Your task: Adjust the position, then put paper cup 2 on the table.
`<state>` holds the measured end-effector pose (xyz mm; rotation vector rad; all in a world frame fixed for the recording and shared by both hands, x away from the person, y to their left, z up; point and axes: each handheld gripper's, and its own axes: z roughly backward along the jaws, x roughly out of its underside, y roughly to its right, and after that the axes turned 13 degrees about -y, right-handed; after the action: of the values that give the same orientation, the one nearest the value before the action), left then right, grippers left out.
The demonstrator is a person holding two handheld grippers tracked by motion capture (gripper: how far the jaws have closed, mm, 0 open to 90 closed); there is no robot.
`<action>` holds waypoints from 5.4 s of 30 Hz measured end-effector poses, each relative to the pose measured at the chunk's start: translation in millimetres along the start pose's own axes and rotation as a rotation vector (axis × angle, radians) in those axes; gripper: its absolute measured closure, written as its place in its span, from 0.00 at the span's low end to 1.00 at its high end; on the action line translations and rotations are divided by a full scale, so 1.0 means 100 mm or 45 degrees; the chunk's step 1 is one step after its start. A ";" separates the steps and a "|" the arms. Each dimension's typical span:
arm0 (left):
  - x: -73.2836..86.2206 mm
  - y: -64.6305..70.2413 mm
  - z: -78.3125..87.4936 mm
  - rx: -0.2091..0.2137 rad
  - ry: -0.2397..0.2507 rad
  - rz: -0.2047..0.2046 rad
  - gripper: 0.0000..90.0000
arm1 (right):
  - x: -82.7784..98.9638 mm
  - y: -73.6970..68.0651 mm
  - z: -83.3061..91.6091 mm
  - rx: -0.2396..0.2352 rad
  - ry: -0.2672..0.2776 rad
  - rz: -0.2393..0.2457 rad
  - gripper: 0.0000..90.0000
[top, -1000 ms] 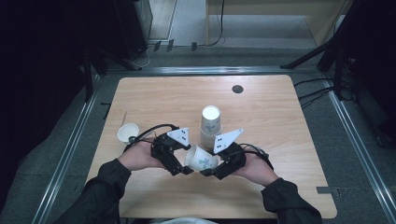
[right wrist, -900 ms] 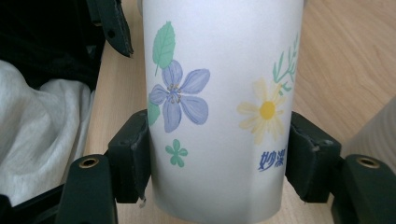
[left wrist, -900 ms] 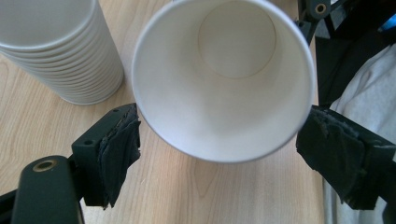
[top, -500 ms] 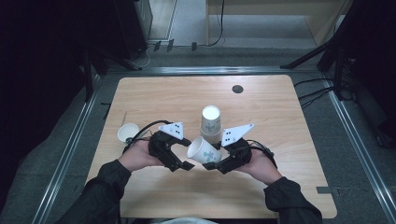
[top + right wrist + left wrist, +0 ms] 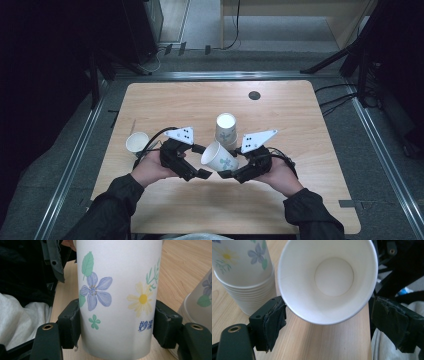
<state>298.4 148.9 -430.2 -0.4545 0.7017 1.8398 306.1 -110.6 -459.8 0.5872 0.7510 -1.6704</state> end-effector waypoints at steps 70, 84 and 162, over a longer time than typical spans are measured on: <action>0.05 0.06 0.04 -0.053 0.125 0.023 0.25 | -0.10 -0.06 -0.28 -0.037 -0.084 0.036 0.29; 0.09 0.03 0.12 -0.093 0.129 0.026 0.25 | -0.07 -0.08 -0.35 0.034 -0.140 0.029 0.26; 0.92 -0.05 0.67 -0.403 -0.163 0.122 0.25 | -0.09 0.19 0.00 0.148 -0.125 0.001 0.26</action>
<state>270.4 259.4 -436.9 -0.5090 0.3507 2.0604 326.7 -107.6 -456.8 0.5820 0.5858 -1.7376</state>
